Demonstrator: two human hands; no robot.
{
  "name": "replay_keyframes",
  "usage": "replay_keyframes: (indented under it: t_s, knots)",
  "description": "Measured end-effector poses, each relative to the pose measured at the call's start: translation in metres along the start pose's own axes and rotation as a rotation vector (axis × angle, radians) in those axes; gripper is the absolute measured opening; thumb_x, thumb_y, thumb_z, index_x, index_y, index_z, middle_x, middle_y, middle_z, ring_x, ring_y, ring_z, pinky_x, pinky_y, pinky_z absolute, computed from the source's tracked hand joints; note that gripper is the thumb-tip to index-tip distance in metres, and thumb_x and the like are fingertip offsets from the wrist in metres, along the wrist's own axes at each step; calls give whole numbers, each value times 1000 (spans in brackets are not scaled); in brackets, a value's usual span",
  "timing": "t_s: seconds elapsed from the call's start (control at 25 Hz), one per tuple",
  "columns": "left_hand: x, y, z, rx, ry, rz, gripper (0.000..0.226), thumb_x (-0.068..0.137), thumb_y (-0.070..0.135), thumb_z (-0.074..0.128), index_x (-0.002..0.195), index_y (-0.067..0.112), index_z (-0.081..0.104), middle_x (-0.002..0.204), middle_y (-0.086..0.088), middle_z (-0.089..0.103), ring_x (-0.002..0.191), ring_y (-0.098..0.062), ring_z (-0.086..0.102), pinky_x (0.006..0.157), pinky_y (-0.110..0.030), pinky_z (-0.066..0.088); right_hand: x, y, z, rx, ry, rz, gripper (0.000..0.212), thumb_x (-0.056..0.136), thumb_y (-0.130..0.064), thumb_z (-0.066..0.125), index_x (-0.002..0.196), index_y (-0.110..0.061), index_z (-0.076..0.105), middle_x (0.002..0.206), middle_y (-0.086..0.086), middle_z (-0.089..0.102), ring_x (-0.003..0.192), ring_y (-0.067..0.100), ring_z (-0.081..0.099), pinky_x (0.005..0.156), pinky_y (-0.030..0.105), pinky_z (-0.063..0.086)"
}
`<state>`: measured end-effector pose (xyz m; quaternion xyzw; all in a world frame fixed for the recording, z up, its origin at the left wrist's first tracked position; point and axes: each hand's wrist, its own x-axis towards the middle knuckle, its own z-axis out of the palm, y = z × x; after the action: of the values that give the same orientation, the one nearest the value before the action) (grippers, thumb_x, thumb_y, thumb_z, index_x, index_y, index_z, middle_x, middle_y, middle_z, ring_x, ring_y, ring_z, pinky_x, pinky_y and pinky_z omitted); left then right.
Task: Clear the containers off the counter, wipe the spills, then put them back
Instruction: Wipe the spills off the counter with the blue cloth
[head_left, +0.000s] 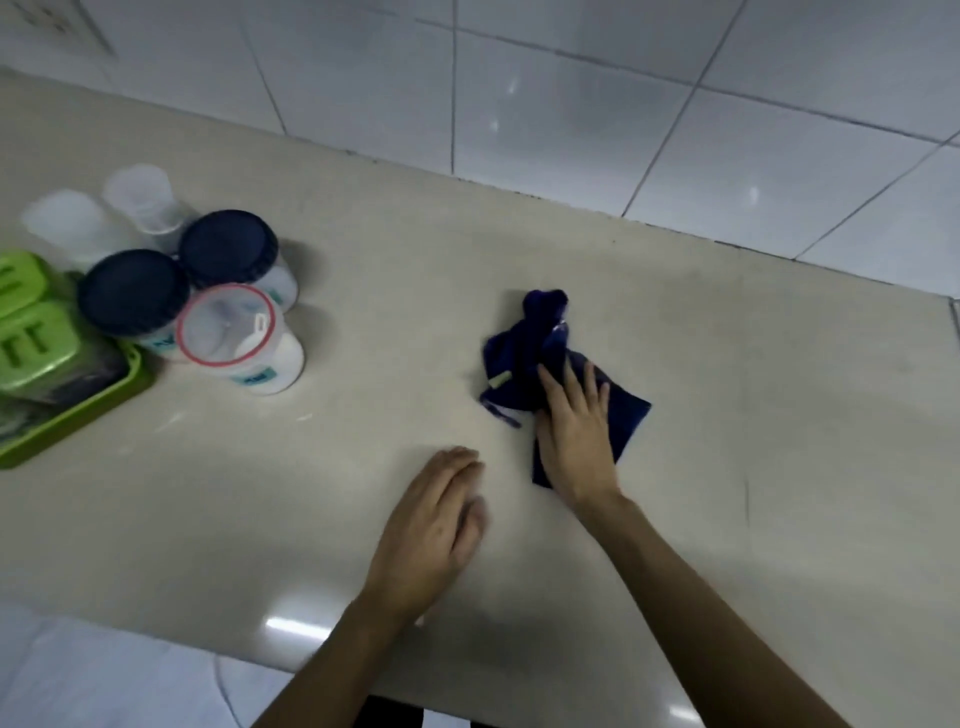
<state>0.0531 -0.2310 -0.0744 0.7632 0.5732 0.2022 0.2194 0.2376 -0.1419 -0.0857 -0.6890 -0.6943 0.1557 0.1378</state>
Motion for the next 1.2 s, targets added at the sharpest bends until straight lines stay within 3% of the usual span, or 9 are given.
replay_keyframes:
  t_s: [0.12, 0.24, 0.36, 0.52, 0.64, 0.76, 0.92, 1.08, 1.2]
  knots:
    - [-24, -45, -34, 76, 44, -78, 45, 93, 27, 41, 129, 5, 57, 140, -7, 52, 134, -21, 43, 114, -34, 28, -11, -32, 13, -50, -33, -194, 53, 93, -15, 41, 145, -15, 35, 155, 13, 29, 146, 34, 17, 120, 49, 10]
    - [-34, -67, -43, 54, 95, -128, 46, 93, 30, 42, 126, 3, 58, 137, -11, 54, 132, -22, 42, 114, -31, 27, -15, 11, -8, -71, -75, -249, 51, 94, -19, 39, 145, -22, 35, 156, 5, 29, 147, 26, 19, 120, 49, 12]
    - [-32, -67, -36, 85, 116, -107, 43, 92, 29, 44, 123, 3, 59, 133, -12, 56, 130, -23, 42, 111, -33, 30, -20, 27, -22, -3, 35, 83, 50, 94, -17, 36, 143, -21, 37, 155, 8, 31, 146, 28, 18, 119, 53, 5]
    - [-32, -71, -33, 124, 131, -86, 41, 91, 24, 48, 124, 2, 59, 133, -14, 57, 130, -25, 44, 109, -36, 34, 9, -39, 9, -18, 177, 487, 59, 89, -4, 40, 145, -21, 34, 157, 13, 24, 147, 35, 9, 117, 56, 0]
    - [-33, -69, -36, 83, 150, -69, 36, 91, 20, 54, 122, 2, 60, 129, -14, 59, 126, -24, 48, 109, -34, 36, 34, -106, 41, -2, 46, 175, 60, 88, -16, 35, 147, -24, 31, 158, 14, 22, 147, 37, 7, 117, 53, -2]
    - [-42, -70, -49, -30, 231, -212, 35, 94, 25, 50, 122, 8, 61, 123, -11, 59, 115, -19, 48, 101, -30, 39, 35, -140, 54, 23, -120, -186, 59, 87, -21, 30, 145, -26, 35, 157, 10, 25, 147, 34, 10, 119, 50, 2]
    - [-64, -72, -67, -50, 163, -244, 40, 96, 33, 38, 123, 11, 59, 125, -6, 56, 116, -19, 47, 100, -30, 36, 1, -80, 24, -35, -167, -385, 56, 89, -23, 31, 144, -25, 36, 157, 2, 25, 148, 23, 13, 121, 44, 5]
    - [-61, -66, -67, -6, 86, -81, 37, 95, 27, 45, 124, 8, 58, 128, -8, 55, 121, -20, 46, 104, -32, 37, -54, 36, -27, -37, 0, 24, 57, 86, -23, 32, 143, -22, 38, 156, 7, 29, 146, 27, 18, 120, 49, 8]
    - [-43, -43, -48, -20, 86, -30, 36, 94, 22, 51, 126, 7, 56, 131, -9, 53, 124, -22, 46, 106, -36, 39, -63, 67, -41, -60, 157, 425, 59, 85, -16, 33, 143, -15, 37, 154, 15, 30, 145, 34, 18, 117, 59, 7]
